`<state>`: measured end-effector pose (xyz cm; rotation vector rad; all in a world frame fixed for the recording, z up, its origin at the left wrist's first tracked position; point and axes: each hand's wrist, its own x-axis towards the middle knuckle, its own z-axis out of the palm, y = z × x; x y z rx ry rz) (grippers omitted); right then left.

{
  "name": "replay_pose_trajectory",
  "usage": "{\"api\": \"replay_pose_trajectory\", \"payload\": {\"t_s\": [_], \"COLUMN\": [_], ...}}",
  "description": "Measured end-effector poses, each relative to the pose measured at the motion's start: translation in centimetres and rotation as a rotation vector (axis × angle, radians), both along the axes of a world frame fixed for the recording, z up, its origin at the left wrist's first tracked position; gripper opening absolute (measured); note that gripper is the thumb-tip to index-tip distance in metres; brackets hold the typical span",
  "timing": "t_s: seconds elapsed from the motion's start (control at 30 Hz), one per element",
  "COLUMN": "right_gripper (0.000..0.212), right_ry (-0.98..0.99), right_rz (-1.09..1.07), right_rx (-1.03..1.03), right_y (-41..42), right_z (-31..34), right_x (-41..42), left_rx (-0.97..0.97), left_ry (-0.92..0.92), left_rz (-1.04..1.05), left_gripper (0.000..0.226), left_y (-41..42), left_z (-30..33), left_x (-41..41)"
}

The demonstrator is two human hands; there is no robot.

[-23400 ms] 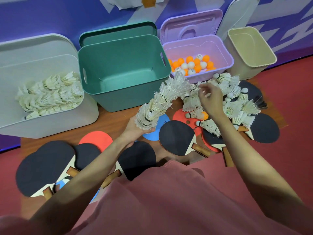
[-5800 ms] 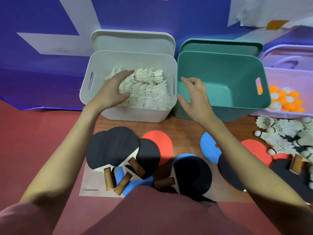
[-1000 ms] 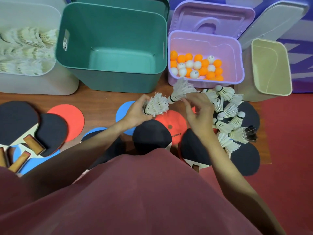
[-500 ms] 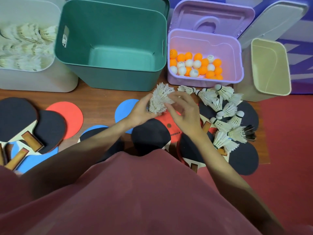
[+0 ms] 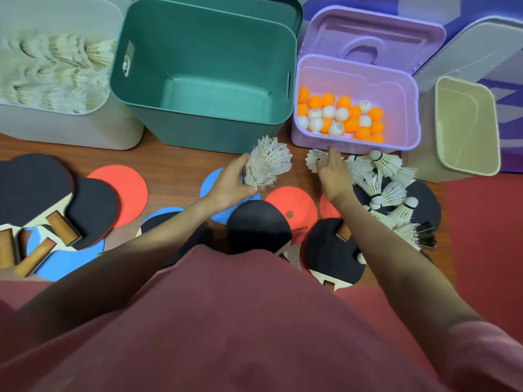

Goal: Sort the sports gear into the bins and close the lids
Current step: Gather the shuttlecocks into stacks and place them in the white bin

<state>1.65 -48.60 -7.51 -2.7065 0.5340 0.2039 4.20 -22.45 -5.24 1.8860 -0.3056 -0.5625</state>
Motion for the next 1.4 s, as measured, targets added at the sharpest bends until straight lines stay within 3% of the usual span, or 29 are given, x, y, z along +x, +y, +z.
{"api": "replay_pose_trajectory", "payload": {"t_s": [0.1, 0.2, 0.27, 0.37, 0.47, 0.7, 0.93, 1.07, 1.4], "right_gripper": [0.021, 0.014, 0.017, 0.016, 0.013, 0.015, 0.016, 0.016, 0.036], "right_ry": [-0.007, -0.085, -0.263, -0.607, -0.777, -0.578, -0.584, -0.578, -0.552], "right_rz": [0.048, 0.18, 0.188, -0.011, -0.084, 0.086, 0.031, 0.021, 0.023], "right_rx": [-0.093, -0.12, 0.017, 0.289, 0.361, 0.398, 0.426, 0.407, 0.425], "right_y": [0.0, 0.9, 2.0, 4.4, 6.1, 7.3, 7.3, 6.9, 3.9], "right_z": [-0.5, 0.1, 1.5, 5.2, 8.1, 8.0, 8.0, 7.9, 7.6], "right_x": [0.1, -0.5, -1.5, -3.5, -5.2, -7.5, -9.0, -10.5, -15.3], "left_rx": [0.043, 0.056, 0.069, 0.096, 0.131, 0.182, 0.095, 0.009, -0.095], "left_ry": [0.0, 0.01, 0.003, -0.013, -0.034, -0.062, -0.105, -0.049, 0.093], "left_rz": [0.011, 0.01, 0.019, 0.02, -0.021, -0.158, -0.189, -0.191, -0.167], "left_gripper": [0.054, 0.054, 0.055, 0.053, 0.053, 0.054, 0.074, 0.052, 0.059], "left_y": [0.6, 1.3, 1.6, 1.6, 1.0, -1.7, -3.8, -5.3, -7.8], "left_z": [-0.2, -0.5, -0.6, -1.0, -1.1, -0.7, 0.5, 1.2, 0.9], "left_x": [-0.1, 0.0, 0.2, 0.4, 0.4, -0.4, -2.2, -3.7, -7.3]}}
